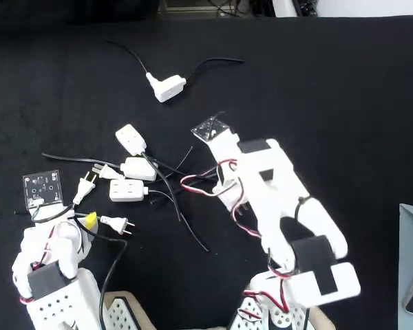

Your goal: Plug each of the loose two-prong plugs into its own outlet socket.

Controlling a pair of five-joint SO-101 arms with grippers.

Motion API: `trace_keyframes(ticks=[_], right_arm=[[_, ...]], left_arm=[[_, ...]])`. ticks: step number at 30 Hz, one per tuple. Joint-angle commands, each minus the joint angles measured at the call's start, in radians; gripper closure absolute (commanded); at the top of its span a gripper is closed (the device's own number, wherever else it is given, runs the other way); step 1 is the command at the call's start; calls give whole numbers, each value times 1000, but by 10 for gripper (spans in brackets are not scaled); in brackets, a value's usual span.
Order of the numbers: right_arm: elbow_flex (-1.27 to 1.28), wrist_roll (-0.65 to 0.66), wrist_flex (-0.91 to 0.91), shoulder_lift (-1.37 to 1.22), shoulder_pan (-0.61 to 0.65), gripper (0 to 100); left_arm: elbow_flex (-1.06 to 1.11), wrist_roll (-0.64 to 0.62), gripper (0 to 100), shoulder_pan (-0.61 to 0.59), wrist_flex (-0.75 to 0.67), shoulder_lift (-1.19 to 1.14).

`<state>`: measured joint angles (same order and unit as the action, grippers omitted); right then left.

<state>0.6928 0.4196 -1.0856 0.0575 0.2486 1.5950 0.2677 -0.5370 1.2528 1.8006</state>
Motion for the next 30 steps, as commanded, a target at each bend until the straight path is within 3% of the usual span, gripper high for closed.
trace_keyframes(ticks=[1, 6, 12, 21, 30], right_arm=[[-59, -6, 8, -31, 2, 727], [-64, -6, 8, -61, 3, 733], [-65, -2, 9, -54, 32, 877], [-64, -6, 9, -38, 51, 988], [41, -5, 0, 226, 51, 987]], left_arm=[[-5, 6, 689, -4, 0, 5], [-5, 6, 689, -4, 0, 5], [-5, 6, 689, -4, 0, 5], [-5, 6, 689, -4, 0, 5], [-5, 6, 689, -4, 0, 5]])
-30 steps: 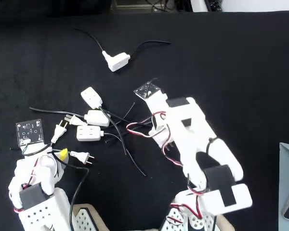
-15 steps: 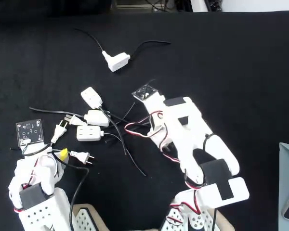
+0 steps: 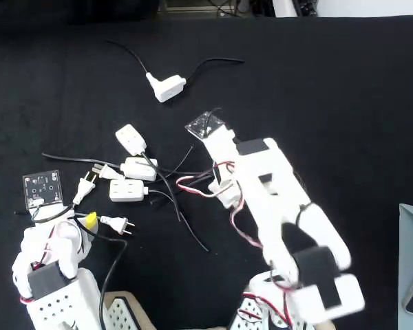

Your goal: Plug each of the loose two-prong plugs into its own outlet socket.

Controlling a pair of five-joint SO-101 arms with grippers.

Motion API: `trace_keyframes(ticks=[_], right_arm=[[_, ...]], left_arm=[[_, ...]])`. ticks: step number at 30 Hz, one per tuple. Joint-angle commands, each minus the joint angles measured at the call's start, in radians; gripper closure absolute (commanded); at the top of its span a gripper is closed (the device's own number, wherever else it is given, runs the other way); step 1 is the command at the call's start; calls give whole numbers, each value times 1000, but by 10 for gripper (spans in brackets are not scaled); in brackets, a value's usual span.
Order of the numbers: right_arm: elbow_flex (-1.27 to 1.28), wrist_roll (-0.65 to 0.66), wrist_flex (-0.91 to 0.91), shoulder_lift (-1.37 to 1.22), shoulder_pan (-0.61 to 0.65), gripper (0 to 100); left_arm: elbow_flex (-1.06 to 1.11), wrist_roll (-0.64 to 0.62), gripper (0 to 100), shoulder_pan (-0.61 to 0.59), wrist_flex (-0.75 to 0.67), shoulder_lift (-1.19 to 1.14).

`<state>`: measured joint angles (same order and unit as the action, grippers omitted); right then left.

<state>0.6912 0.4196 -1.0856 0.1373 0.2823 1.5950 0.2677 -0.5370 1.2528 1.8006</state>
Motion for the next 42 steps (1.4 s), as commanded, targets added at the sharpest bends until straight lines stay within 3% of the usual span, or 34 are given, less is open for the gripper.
trace_keyframes(ticks=[1, 8, 12, 20, 24, 32, 42], right_arm=[[62, -5, 0, 188, 17, 987], [177, -8, 8, 452, 40, 987], [265, -81, 58, 510, 114, 987], [335, -175, 161, 369, 137, 985], [300, -241, 155, 285, 137, 932], [263, -255, 153, 186, 135, 917], [113, -324, -55, 179, 137, 913]], left_arm=[[-5, 6, 689, -4, 0, 5], [-5, 6, 690, 25, 0, 5], [-5, 5, 692, 38, 0, 5], [-5, 5, 692, 31, 0, 5], [-5, 5, 692, 35, 0, 5], [-4, 6, 692, 35, 0, 5], [-4, 6, 691, 36, 0, 5]])
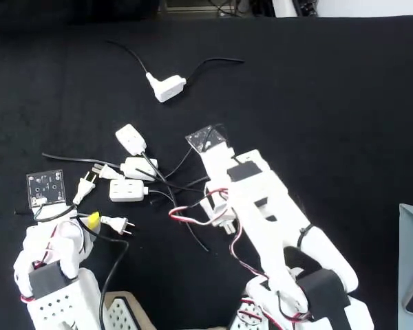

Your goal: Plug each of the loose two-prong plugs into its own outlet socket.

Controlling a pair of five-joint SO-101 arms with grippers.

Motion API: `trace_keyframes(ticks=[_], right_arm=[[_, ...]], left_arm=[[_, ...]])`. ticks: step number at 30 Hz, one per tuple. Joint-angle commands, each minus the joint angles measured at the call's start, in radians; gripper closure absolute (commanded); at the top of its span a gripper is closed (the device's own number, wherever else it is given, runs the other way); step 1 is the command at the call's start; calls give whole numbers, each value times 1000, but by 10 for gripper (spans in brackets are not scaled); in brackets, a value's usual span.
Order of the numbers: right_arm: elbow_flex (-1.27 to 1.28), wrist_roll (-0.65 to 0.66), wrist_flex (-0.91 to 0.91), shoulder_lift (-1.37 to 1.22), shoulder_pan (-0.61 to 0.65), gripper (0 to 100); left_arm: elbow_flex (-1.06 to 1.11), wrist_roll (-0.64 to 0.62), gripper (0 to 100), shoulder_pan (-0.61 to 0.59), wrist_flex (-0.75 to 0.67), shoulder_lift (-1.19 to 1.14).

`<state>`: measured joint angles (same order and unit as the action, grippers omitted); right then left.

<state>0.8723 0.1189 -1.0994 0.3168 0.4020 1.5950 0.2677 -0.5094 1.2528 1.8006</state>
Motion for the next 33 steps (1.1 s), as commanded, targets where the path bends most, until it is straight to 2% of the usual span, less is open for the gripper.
trace_keyframes(ticks=[1, 12, 28, 33], right_arm=[[-68, -23, -41, -1, 17, 913], [15, -23, 31, -1, 17, 913], [22, -23, -14, -2, 17, 912], [38, -25, -14, -2, 17, 866]], left_arm=[[-4, 6, 691, 8, 0, 5], [-4, 6, 691, 5, 0, 5], [-4, 6, 691, 5, 0, 5], [-4, 6, 691, 5, 0, 5]])
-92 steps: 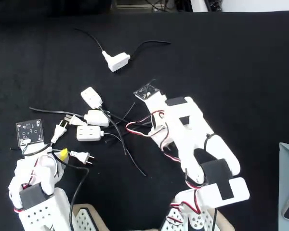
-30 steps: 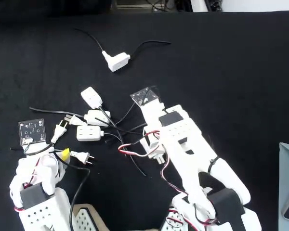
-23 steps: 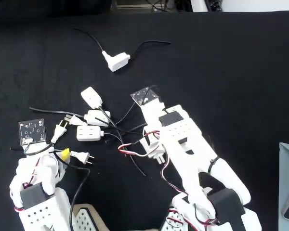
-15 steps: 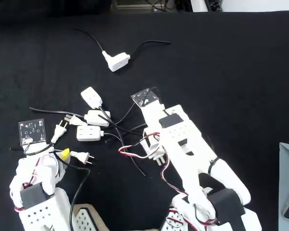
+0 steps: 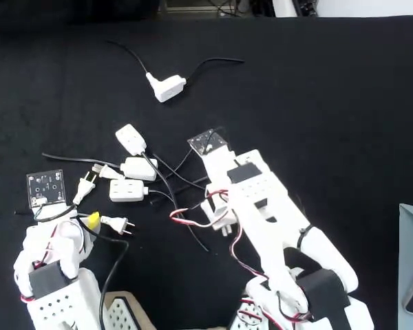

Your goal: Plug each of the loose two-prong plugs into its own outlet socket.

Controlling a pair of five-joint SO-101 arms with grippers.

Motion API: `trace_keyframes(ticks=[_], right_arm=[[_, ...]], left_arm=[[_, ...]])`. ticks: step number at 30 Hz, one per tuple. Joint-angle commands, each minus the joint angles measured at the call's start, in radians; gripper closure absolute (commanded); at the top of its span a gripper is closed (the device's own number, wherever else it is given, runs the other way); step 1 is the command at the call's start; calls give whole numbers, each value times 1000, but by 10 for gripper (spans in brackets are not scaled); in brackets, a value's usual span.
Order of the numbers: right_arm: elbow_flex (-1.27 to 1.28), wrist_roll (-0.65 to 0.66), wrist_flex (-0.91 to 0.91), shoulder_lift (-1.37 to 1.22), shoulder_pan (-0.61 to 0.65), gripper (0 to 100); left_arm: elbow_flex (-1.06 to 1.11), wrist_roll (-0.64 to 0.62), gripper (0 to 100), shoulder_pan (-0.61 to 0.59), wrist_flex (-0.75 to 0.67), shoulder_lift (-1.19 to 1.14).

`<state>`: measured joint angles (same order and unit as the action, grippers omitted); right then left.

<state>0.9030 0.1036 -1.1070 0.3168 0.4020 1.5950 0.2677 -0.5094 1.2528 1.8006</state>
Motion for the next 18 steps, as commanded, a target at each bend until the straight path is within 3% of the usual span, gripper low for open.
trace_keyframes(ticks=[1, 18], right_arm=[[10, -9, -6, -2, 17, 871], [8, -9, 0, -2, 17, 896]], left_arm=[[-4, 6, 691, 5, 0, 5], [-4, 6, 691, 5, 0, 5]])
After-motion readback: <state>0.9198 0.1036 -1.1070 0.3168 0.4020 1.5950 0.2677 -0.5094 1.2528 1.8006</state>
